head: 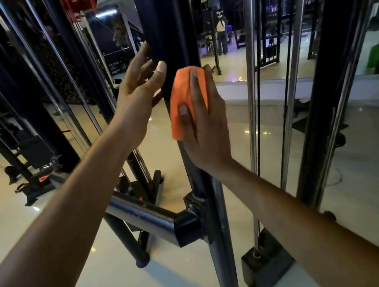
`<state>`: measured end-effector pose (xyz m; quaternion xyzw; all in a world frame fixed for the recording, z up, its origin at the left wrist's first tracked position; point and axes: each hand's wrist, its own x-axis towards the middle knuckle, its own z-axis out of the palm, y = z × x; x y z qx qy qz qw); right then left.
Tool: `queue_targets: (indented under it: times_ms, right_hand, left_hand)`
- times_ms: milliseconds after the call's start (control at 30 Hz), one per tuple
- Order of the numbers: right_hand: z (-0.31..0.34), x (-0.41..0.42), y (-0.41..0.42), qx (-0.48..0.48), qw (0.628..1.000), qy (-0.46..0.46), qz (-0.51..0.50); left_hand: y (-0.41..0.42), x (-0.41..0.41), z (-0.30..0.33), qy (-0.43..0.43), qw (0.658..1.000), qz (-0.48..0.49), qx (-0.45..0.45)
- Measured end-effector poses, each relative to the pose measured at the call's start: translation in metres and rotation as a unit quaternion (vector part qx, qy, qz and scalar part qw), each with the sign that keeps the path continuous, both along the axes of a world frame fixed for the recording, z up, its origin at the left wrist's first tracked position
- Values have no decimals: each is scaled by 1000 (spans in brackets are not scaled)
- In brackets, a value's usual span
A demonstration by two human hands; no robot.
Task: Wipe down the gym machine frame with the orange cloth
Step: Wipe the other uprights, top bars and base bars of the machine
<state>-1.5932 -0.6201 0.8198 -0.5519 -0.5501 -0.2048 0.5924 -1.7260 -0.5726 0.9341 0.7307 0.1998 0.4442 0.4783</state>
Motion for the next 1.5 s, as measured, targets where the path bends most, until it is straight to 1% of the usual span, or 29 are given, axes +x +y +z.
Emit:
queue_targets:
  times_ms: [100, 167, 233, 300, 467, 533, 567, 633, 700, 767, 833, 900, 967, 1033, 1100, 1233, 1300, 1367, 1433, 1500]
  right_hand:
    - [-61, -1, -6, -34, 999, -24, -9]
    - [-110, -1, -14, -77, 997, -14, -4]
    - [-133, -2, -20, -101, 995, 4, 12]
    - [-117, 0, -19, -91, 995, 15, 33]
    - [-33, 7, 0, -9, 999, 3, 46]
    - [-32, 10, 3, 3, 999, -7, 42]
    - [-45, 10, 2, -4, 999, -17, 40]
    - [-94, 11, -6, -40, 998, -35, 41]
    - [-152, 12, -19, -97, 994, -23, 53]
    - [-186, 12, -28, -133, 989, 1, 70]
    - [-175, 12, -26, -127, 988, 15, 86]
    - [-137, 11, -17, -82, 992, 28, 93]
    - [-100, 13, -6, -35, 995, 22, 95]
    - [-83, 17, 1, -14, 996, 17, 92]
    - [-100, 20, 0, -20, 996, 0, 87]
    - [-197, 28, -17, -118, 987, -33, 108]
    - [-222, 31, -26, -146, 981, -23, 128]
    - [-211, 33, -25, -130, 980, -12, 152]
    - [-175, 33, -16, -82, 982, -8, 169]
    - [-138, 37, -5, -30, 985, -29, 170]
  left_hand:
    - [-3, -1, -16, -5, 1000, 5, -15]
    - [-8, -1, -29, 8, 1000, 5, -16]
    - [-12, -2, -41, 15, 1000, 5, -20]
    - [-11, -3, -49, 15, 1000, 5, -22]
    - [-11, -1, -53, 18, 1000, 4, -25]
    - [-12, 0, -54, 16, 999, 13, -25]
    - [-12, 1, -56, 15, 999, 16, -26]
    - [-14, 3, -63, 17, 999, 28, -28]
    - [-16, 4, -72, 24, 999, 34, -33]
    - [-19, 4, -85, 29, 998, 38, -45]
    - [-22, 5, -95, 31, 997, 49, -52]
    - [-26, 7, -104, 36, 996, 57, -59]
    - [-30, 9, -110, 35, 994, 71, -73]
    - [-33, 12, -115, 30, 991, 87, -97]
    - [-34, 13, -123, 26, 989, 99, -110]
    - [-38, 13, -144, 37, 987, 111, -113]
    - [-42, 14, -151, 37, 985, 124, -113]
    - [-44, 18, -154, 41, 983, 137, -116]
    - [-46, 22, -154, 43, 979, 156, -126]
    - [-50, 27, -152, 37, 977, 166, -127]
